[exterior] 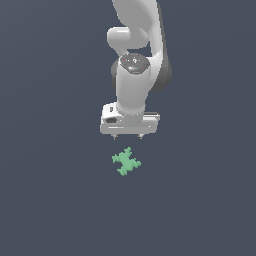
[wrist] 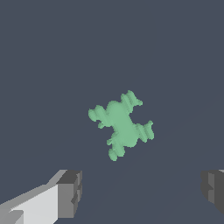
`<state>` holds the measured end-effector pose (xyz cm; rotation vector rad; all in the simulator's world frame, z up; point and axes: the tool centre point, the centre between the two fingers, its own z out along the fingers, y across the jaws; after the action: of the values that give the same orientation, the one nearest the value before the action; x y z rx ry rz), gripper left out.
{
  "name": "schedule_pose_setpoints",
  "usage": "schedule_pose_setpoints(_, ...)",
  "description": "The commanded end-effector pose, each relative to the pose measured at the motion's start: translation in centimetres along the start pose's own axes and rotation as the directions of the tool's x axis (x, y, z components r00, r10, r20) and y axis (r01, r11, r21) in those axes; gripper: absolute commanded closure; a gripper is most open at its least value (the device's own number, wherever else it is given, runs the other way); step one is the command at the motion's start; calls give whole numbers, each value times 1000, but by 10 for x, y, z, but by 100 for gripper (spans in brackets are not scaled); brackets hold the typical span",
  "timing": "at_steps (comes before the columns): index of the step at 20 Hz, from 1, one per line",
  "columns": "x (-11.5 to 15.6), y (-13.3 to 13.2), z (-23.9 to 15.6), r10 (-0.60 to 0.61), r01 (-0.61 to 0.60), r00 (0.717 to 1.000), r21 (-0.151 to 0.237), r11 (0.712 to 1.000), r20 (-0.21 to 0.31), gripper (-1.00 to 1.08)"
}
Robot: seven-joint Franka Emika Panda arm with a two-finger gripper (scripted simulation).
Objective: Pick up the object and move it to a goal position.
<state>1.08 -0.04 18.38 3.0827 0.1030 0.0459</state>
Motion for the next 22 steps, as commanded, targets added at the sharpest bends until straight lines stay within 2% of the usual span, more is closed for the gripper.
schedule_pose_setpoints(1, 1, 0, 5, -18, 18, 1000, 1, 1000, 2, -92)
schedule_pose_setpoints(11, 11, 3, 44, -173, 173, 985, 16, 985, 9, -92)
schedule_pose_setpoints(22, 21, 6, 102, -383, 382, 924, 50, 923, 6, -92)
